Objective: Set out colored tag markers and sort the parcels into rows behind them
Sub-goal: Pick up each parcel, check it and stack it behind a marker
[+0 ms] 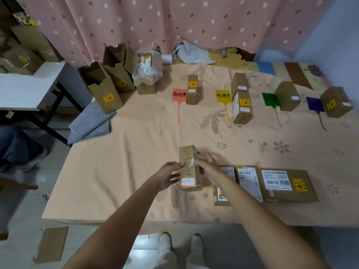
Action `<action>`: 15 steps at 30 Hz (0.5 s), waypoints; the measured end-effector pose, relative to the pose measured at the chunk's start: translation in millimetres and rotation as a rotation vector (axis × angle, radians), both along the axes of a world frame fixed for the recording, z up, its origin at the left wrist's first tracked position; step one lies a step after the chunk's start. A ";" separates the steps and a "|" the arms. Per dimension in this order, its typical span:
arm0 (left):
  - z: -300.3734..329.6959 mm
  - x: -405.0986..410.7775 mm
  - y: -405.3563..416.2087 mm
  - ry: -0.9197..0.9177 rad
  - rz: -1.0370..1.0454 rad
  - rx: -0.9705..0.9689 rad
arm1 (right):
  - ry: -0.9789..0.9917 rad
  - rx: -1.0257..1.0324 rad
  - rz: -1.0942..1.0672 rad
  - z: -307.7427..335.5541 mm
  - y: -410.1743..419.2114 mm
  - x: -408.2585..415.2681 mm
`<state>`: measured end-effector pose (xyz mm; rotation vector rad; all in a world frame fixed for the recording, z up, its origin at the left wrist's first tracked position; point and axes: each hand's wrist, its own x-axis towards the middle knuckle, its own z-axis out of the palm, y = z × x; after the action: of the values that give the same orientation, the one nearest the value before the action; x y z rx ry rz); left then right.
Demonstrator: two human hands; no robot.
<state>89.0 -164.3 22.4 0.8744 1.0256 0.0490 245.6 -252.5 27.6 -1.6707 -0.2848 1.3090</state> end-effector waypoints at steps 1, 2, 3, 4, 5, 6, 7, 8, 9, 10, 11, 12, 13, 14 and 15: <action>7.9 -3.3 4.3 -0.048 -0.052 -0.003 | 0.076 0.056 -0.032 7.2 2.1 -1.2; 12.8 -4.3 9.1 -0.099 -0.088 -0.011 | 0.130 0.122 -0.056 15.3 5.1 -3.1; 20.7 -4.8 12.6 -0.154 -0.099 -0.021 | 0.166 0.182 -0.071 23.4 8.0 -4.2; 29.6 -3.4 15.7 -0.189 -0.102 -0.020 | 0.190 0.237 -0.071 31.7 10.3 -4.1; 39.0 -0.8 18.5 -0.216 -0.104 -0.006 | 0.196 0.279 -0.059 39.4 12.2 -2.9; 48.4 2.0 21.3 -0.241 -0.112 0.018 | 0.197 0.319 -0.048 46.4 14.7 -0.8; 55.1 4.6 24.7 -0.264 -0.122 0.042 | 0.190 0.351 -0.035 52.9 17.3 2.1; 63.4 6.4 26.6 -0.283 -0.117 0.057 | 0.179 0.375 -0.024 59.5 19.6 4.7; 67.8 8.3 29.3 -0.298 -0.109 0.064 | 0.167 0.391 -0.011 66.5 21.3 6.7; 72.1 9.9 31.1 -0.307 -0.098 0.072 | 0.157 0.400 -0.001 72.8 23.3 8.0; 72.6 11.5 33.5 -0.313 -0.090 0.085 | 0.145 0.404 0.009 78.8 24.7 8.6; 75.9 12.5 34.3 -0.320 -0.084 0.092 | 0.138 0.410 0.015 83.1 25.7 9.5; 77.3 13.7 35.9 -0.326 -0.081 0.105 | 0.135 0.415 0.015 85.5 26.3 10.0; 79.0 14.7 37.0 -0.323 -0.081 0.113 | 0.135 0.420 0.012 86.4 26.9 10.2; 79.1 15.7 39.0 -0.318 -0.083 0.118 | 0.134 0.422 0.006 86.9 27.3 10.2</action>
<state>104.7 -125.3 101.5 0.9804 0.6933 0.1744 255.8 -225.2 114.4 -1.2240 -0.4519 1.2566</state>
